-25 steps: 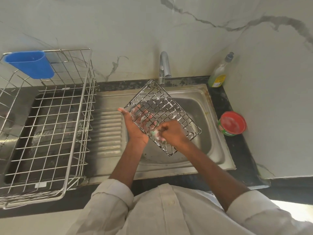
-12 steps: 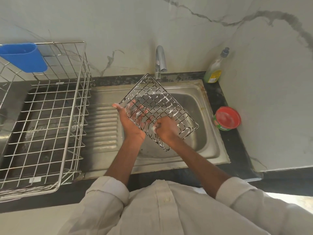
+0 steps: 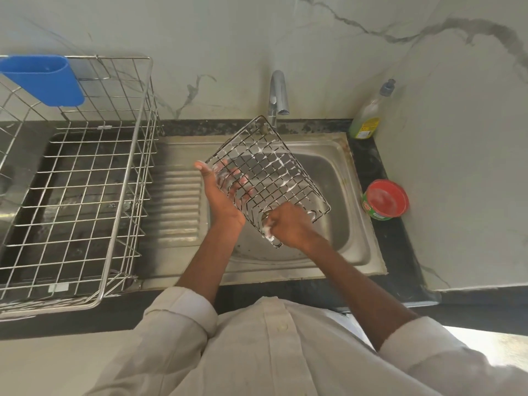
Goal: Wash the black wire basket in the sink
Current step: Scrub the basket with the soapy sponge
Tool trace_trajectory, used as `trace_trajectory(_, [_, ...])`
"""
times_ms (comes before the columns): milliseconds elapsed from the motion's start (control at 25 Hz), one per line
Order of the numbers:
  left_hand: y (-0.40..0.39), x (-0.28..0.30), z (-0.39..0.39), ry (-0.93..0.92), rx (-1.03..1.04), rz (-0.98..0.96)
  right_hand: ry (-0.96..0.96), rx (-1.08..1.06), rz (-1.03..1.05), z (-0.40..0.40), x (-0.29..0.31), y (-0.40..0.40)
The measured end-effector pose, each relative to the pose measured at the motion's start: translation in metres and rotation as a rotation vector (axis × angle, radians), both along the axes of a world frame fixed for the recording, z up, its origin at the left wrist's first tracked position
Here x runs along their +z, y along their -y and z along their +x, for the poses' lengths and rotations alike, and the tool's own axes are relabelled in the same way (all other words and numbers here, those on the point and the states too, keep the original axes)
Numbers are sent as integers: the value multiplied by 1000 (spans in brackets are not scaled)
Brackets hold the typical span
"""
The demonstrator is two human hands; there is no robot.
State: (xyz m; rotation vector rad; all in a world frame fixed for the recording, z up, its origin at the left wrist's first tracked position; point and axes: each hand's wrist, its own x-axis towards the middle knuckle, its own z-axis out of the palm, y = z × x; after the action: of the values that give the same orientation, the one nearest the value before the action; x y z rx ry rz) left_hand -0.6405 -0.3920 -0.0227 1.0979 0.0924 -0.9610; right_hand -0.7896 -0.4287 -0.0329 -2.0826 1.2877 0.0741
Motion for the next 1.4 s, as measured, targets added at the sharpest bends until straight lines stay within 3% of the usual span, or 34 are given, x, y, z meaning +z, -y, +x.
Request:
trace_trajectory(80, [-3,-2,2,-2,17,13,-2,-21,51,-7,2,9])
trace_trajectory(240, [-4,-2,-4,-12,24,20,112,-255,-83,7,1,11])
trace_trajectory(440, [-4,12,-20,20,-261,69,400,-84,-380,48,30,15])
trace_trajectory(680, [-2,21,-30,119,-367,102,259,103,-591,48,17,36])
trace_trajectory(840, [-1,22,-24,99,-394,156,240,-322,-611,36,17,46])
trace_trajectory(1000, [6,35,-32,111,-410,133,258,119,-580,50,9,37])
trace_trajectory(1040, [7,36,-31,126,-422,148,271,88,-577,48,10,38])
trace_trajectory(1120, [7,32,-27,157,-443,193,281,-190,-617,41,16,49])
trace_trajectory(1200, [6,31,-26,174,-442,210,182,-401,-615,33,17,59])
trace_trajectory(1280, [8,31,-31,223,-458,197,109,-463,-617,31,17,61])
trace_trajectory(1400, [10,33,-39,260,-445,180,238,-145,-604,47,6,45])
